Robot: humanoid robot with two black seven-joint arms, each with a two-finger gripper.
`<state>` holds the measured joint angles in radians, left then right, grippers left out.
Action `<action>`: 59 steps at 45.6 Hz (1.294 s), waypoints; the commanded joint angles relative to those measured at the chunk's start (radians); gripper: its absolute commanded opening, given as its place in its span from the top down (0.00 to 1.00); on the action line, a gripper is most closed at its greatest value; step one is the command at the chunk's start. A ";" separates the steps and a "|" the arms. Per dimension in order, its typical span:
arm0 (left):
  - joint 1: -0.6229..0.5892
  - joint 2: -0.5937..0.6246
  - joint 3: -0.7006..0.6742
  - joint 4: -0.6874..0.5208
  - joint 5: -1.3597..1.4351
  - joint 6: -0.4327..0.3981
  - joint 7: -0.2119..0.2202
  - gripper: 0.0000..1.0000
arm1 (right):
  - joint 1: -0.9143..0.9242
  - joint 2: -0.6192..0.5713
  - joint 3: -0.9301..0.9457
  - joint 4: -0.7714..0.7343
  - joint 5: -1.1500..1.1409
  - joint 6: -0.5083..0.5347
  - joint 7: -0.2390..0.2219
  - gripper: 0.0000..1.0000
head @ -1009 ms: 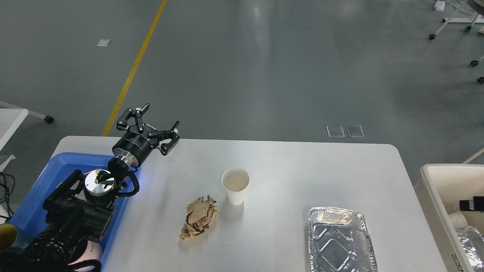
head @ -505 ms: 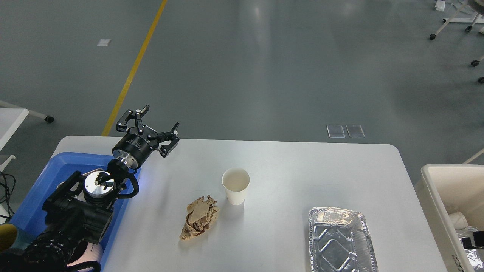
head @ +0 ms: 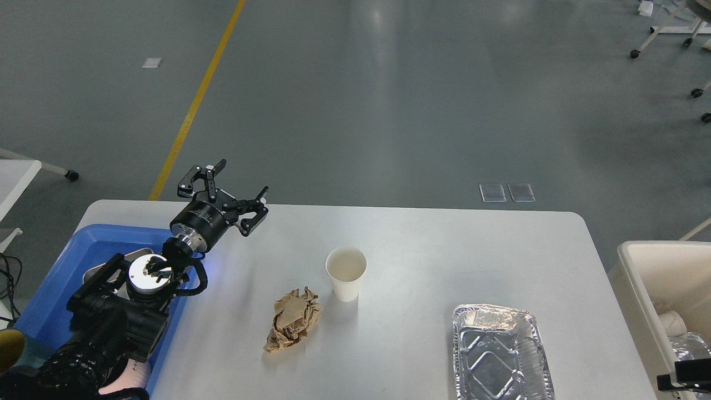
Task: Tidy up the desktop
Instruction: 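Swing the right gripper outward past the foil tray, then reach the right gripper in to the foil tray edge and grasp it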
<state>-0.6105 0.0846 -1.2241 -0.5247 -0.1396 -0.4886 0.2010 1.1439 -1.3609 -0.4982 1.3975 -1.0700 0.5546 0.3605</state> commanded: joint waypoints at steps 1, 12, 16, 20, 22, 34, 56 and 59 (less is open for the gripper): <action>0.001 0.001 0.000 0.000 0.000 0.001 0.000 0.01 | -0.001 0.034 0.095 0.002 0.004 -0.004 0.000 0.00; 0.001 0.007 0.000 0.000 0.000 0.001 -0.002 0.01 | 0.016 0.161 0.144 -0.008 -0.016 -0.005 -0.001 0.00; 0.003 0.007 0.000 0.000 0.000 0.002 -0.002 0.01 | 0.019 0.189 0.156 -0.011 -0.016 -0.005 -0.001 0.00; 0.003 0.007 0.000 0.000 0.000 0.004 -0.002 0.01 | 0.028 0.230 0.158 -0.014 -0.022 -0.005 -0.001 0.00; 0.001 0.007 0.000 0.000 0.000 0.004 -0.002 0.01 | 0.039 0.258 0.156 -0.015 -0.054 -0.005 -0.001 0.00; 0.001 0.007 0.000 0.000 0.002 0.005 -0.002 0.01 | 0.074 0.305 0.162 -0.029 -0.198 -0.007 0.000 0.00; 0.003 0.007 0.000 0.000 0.002 0.002 -0.003 0.01 | 0.108 0.473 0.195 -0.087 -0.312 -0.019 0.000 0.00; 0.003 0.007 0.000 0.000 0.002 0.001 -0.003 0.01 | 0.114 0.482 0.194 -0.098 -0.315 -0.019 0.000 0.00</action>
<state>-0.6065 0.0921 -1.2241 -0.5247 -0.1381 -0.4864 0.1979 1.2471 -0.8994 -0.3039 1.3178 -1.3733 0.5352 0.3606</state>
